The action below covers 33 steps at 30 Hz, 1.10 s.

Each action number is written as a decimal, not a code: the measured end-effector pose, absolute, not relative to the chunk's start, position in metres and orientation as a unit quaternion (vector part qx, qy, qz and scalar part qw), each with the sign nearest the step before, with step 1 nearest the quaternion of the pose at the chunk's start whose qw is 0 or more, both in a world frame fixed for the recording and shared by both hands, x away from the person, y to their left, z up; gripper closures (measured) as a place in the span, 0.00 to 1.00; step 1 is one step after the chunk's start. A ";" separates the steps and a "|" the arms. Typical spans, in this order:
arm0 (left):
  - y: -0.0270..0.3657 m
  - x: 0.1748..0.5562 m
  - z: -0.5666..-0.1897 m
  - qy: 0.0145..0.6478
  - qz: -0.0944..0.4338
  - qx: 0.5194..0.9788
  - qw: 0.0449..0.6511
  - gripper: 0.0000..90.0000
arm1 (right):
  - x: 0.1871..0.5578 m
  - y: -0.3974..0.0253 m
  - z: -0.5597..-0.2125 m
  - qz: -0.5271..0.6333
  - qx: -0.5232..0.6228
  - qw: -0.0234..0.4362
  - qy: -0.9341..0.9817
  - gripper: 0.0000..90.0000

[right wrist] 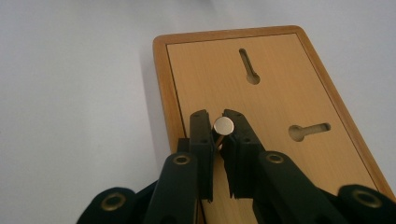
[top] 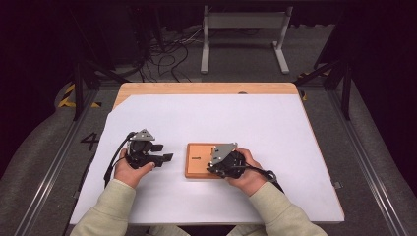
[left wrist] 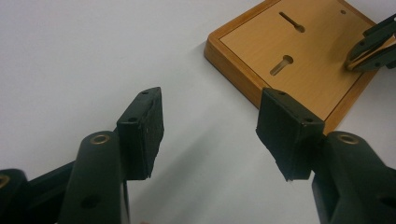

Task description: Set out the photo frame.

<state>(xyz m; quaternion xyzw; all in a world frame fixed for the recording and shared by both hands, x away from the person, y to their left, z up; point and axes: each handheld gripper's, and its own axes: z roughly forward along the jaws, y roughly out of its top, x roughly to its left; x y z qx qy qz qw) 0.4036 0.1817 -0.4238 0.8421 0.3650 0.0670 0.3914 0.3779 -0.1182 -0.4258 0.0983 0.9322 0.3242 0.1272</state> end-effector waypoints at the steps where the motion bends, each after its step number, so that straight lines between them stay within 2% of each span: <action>1: 0.181 0.403 -0.424 0.365 0.067 0.842 0.392 0.46 | 0.378 -0.118 -0.426 0.324 0.095 0.128 0.933 0.92; 19: 0.171 0.407 -0.422 0.352 0.051 0.844 0.400 0.45 | 0.346 -0.113 -0.429 0.290 0.023 0.233 0.928 0.93; 33: 0.148 0.413 -0.416 0.339 0.029 0.846 0.411 0.32 | 0.331 -0.112 -0.433 0.277 -0.002 0.278 0.920 0.94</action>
